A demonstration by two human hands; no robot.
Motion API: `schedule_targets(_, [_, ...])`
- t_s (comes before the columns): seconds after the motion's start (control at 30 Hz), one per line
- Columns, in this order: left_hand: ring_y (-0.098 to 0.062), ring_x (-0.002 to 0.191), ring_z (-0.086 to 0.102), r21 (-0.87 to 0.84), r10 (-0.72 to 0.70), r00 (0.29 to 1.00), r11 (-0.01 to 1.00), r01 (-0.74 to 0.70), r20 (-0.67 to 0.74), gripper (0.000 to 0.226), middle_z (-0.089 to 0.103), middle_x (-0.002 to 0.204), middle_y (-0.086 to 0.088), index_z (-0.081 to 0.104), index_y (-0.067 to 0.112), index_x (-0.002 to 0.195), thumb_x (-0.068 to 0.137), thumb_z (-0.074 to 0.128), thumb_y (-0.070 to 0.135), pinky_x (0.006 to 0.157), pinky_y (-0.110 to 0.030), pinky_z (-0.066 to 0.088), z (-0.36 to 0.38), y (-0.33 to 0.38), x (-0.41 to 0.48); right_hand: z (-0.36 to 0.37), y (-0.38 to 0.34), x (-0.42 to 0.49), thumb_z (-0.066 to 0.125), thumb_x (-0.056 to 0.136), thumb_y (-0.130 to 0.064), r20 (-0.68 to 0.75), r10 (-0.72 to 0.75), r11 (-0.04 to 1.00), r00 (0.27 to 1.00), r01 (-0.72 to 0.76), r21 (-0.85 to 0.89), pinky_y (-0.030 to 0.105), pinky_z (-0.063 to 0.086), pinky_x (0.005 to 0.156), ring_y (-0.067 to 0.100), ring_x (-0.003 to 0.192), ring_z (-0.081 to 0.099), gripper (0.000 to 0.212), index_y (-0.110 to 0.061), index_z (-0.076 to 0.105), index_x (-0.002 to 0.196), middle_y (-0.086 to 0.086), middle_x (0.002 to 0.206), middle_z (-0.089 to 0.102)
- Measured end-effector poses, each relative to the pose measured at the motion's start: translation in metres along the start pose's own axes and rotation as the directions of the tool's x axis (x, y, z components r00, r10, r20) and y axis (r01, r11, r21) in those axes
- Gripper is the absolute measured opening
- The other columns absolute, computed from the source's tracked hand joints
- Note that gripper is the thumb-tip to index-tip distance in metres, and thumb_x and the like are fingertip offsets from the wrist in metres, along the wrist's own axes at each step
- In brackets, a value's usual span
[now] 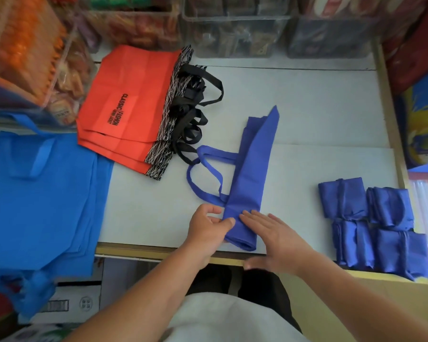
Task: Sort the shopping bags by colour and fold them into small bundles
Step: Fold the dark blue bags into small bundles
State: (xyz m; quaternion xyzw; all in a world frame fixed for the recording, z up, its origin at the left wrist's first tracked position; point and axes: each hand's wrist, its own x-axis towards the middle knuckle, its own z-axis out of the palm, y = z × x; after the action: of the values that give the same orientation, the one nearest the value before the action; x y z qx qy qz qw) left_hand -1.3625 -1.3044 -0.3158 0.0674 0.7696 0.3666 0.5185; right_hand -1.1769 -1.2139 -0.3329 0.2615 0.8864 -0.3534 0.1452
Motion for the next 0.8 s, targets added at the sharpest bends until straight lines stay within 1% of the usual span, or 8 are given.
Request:
schedule_targets(0.07, [-0.019,0.082,0.075,-0.031,0.02,0.999,0.999,-0.018,0.046,0.013,0.074,0.096,-0.007,0.066,0.018,0.102,0.092,0.074,0.023,0.076,-0.04,0.065,-0.005,0.008,-0.006,0.002,0.005,-0.002,0.063,0.088,-0.043,-0.261,-0.074,0.996,0.962,0.083,0.025,0.047,0.046,0.111,0.016,0.138,0.051,0.058,-0.024,0.058,0.142,-0.006,0.15,0.053])
schedule_targets(0.13, [-0.017,0.081,0.071,0.114,0.192,0.979,0.973,-0.199,0.064,0.02,0.073,0.092,-0.002,0.069,0.016,0.097,0.101,0.061,0.033,0.078,-0.036,0.062,-0.014,0.012,-0.011,-0.002,0.008,-0.002,0.06,0.095,-0.033,-0.377,-0.017,0.982,0.926,0.086,0.167,0.038,0.051,0.105,0.018,0.13,0.057,0.029,-0.021,0.07,0.118,-0.005,0.146,0.058])
schedule_targets(0.2, [-0.01,0.097,0.066,0.274,0.403,0.903,0.86,-0.43,0.152,0.033,0.068,0.102,0.005,0.07,0.018,0.1,0.104,0.051,0.044,0.089,-0.03,0.055,-0.024,0.016,-0.012,-0.011,0.007,-0.002,0.06,0.099,-0.041,-0.36,0.06,0.96,0.931,0.046,0.277,0.02,0.033,0.114,0.008,0.148,0.035,0.02,-0.024,0.069,0.103,-0.012,0.16,0.035])
schedule_targets(0.3, [0.001,0.126,0.051,0.333,0.484,0.807,0.74,-0.584,0.339,0.042,0.056,0.129,0.021,0.065,0.03,0.119,0.096,0.048,0.061,0.105,-0.018,0.042,-0.032,0.028,-0.014,-0.036,-0.006,-0.005,0.053,0.1,-0.046,-0.193,0.197,0.875,0.961,-0.084,0.476,0.018,0.018,0.12,-0.012,0.149,0.001,0.009,-0.047,0.061,0.105,-0.031,0.156,0.021])
schedule_targets(0.4, [0.01,0.132,0.04,0.431,0.481,0.751,0.619,-0.656,0.452,0.053,0.044,0.138,0.033,0.05,0.045,0.135,0.086,0.067,0.057,0.104,-0.007,0.035,-0.029,0.041,-0.016,-0.041,-0.005,-0.001,0.049,0.103,-0.047,-0.123,0.27,0.818,0.955,-0.16,0.553,0.027,0.024,0.121,-0.004,0.146,0.029,0.012,-0.051,0.059,0.109,-0.028,0.146,0.044])
schedule_targets(0.47, [0.012,0.131,0.04,0.458,0.469,0.756,0.605,-0.652,0.457,0.061,0.043,0.14,0.035,0.046,0.045,0.136,0.084,0.077,0.042,0.103,-0.009,0.036,-0.025,0.045,-0.013,-0.04,-0.004,0.002,0.044,0.096,-0.068,-0.077,0.337,0.737,0.938,-0.212,0.642,0.035,0.044,0.11,0.002,0.12,0.058,0.039,-0.041,0.062,0.116,-0.018,0.125,0.067])
schedule_targets(0.6, [0.002,0.118,0.052,0.501,0.422,0.773,0.592,-0.631,0.473,0.053,0.055,0.126,0.028,0.048,0.042,0.128,0.083,0.076,0.038,0.1,-0.025,0.048,-0.015,0.05,0.0,-0.034,-0.006,0.004,0.037,0.106,-0.052,-0.008,0.404,0.576,0.915,-0.248,0.779,0.012,0.046,0.092,-0.011,0.11,0.06,0.033,-0.039,0.056,0.129,-0.028,0.115,0.068])
schedule_targets(0.8, [-0.01,0.123,0.047,0.67,0.591,0.678,0.29,-0.684,0.436,0.052,0.054,0.131,0.015,0.057,0.029,0.126,0.083,0.067,0.058,0.103,-0.038,0.047,-0.006,0.053,0.022,-0.042,0.002,0.018,0.036,0.101,-0.063,-0.005,0.454,0.543,0.891,-0.272,0.794,0.022,0.046,0.086,-0.002,0.1,0.064,0.039,-0.042,0.055,0.128,-0.02,0.113,0.069])
